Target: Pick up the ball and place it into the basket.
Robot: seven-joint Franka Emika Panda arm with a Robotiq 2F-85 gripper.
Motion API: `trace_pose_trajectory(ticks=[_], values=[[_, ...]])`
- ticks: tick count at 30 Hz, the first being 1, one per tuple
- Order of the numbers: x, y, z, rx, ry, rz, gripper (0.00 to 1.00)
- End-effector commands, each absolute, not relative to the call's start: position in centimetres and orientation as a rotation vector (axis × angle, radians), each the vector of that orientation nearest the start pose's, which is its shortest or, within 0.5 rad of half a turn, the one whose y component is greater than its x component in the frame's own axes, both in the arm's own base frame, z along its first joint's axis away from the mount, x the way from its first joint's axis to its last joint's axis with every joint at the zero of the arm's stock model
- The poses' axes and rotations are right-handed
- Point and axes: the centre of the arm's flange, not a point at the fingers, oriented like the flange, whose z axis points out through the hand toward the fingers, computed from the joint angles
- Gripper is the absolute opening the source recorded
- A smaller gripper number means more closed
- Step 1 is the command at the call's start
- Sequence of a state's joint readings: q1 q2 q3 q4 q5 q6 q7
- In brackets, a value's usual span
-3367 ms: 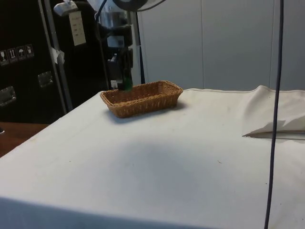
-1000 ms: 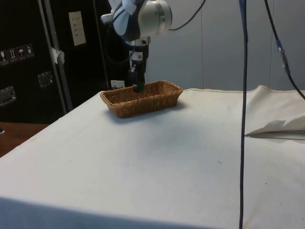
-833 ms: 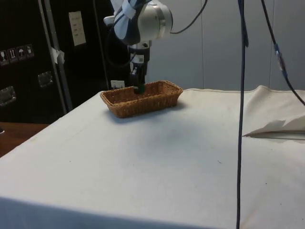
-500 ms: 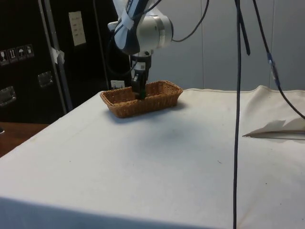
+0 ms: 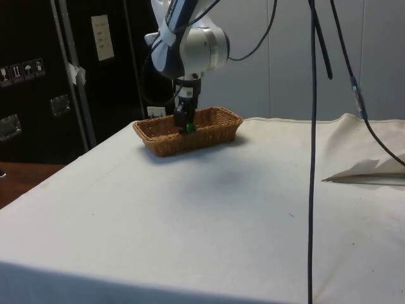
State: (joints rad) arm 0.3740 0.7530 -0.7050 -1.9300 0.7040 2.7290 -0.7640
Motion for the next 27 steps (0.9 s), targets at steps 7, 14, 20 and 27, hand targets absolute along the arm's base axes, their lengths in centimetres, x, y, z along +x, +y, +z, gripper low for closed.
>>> trace_pose_trajectory(ticks=[7, 14, 20, 27], values=[[60.5, -20.5, 20.3, -3.344, -0.033, -0.374, 0.84], [60.5, -20.5, 20.5, -3.344, -0.03, -0.373, 1.0], [60.3, -20.6, 22.4, -3.341, -0.019, -0.383, 1.0], [60.1, -20.3, 24.3, -3.329, -0.017, -0.401, 1.0]])
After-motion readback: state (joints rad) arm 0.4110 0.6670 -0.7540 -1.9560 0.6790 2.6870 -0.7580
